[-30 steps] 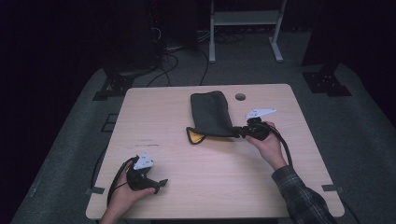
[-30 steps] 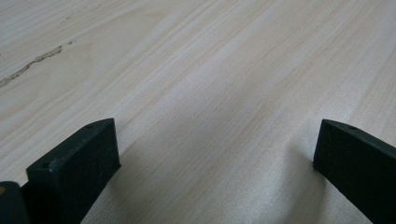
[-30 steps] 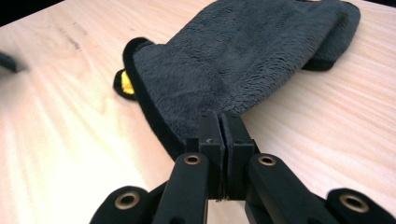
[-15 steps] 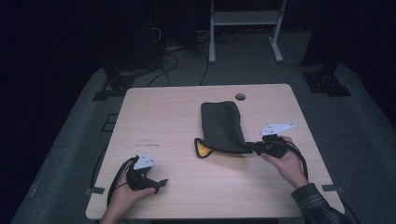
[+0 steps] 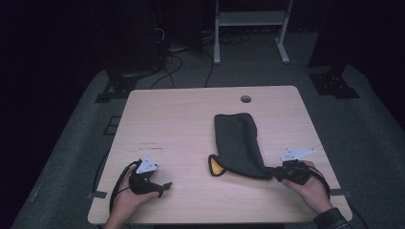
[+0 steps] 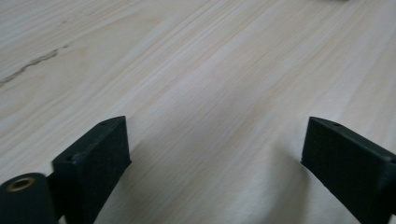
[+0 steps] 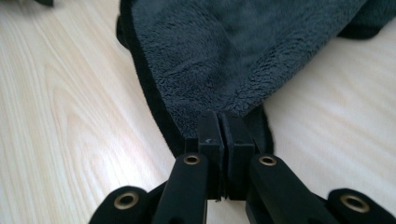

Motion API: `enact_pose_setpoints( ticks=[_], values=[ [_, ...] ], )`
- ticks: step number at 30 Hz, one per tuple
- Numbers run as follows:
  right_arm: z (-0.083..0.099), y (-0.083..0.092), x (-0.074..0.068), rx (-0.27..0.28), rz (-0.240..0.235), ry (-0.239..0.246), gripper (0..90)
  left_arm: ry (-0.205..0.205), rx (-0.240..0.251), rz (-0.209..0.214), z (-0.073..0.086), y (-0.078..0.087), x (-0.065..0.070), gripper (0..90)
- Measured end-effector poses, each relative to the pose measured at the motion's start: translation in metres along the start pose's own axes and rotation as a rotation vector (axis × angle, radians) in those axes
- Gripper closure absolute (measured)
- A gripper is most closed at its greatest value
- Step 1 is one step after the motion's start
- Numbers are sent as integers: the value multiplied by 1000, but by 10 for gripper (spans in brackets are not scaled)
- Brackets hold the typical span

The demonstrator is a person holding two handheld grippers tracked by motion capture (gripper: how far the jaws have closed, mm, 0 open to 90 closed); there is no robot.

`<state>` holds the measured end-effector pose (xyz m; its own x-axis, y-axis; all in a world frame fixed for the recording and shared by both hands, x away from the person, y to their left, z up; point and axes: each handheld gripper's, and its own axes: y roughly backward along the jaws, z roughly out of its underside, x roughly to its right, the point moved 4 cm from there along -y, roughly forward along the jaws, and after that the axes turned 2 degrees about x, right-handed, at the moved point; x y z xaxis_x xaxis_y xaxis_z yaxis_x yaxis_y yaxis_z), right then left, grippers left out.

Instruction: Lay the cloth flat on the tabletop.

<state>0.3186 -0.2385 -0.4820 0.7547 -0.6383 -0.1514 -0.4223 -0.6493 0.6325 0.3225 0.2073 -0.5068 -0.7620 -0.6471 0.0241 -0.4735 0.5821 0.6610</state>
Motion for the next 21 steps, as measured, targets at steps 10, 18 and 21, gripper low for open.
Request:
enact_pose_setpoints(
  ticks=[10, 18, 21],
  values=[
    [-19, 6, -17, 90, -4, 46, 598, -37, 56, 100, -29, -13, 26, 171],
    [-40, -30, -47, 75, -36, 129, 526, -93, 37, 136, -58, -49, 47, 193],
    [-51, -47, -56, 72, -48, 163, 524, -100, 27, 150, -65, -59, 51, 200]
  ],
)
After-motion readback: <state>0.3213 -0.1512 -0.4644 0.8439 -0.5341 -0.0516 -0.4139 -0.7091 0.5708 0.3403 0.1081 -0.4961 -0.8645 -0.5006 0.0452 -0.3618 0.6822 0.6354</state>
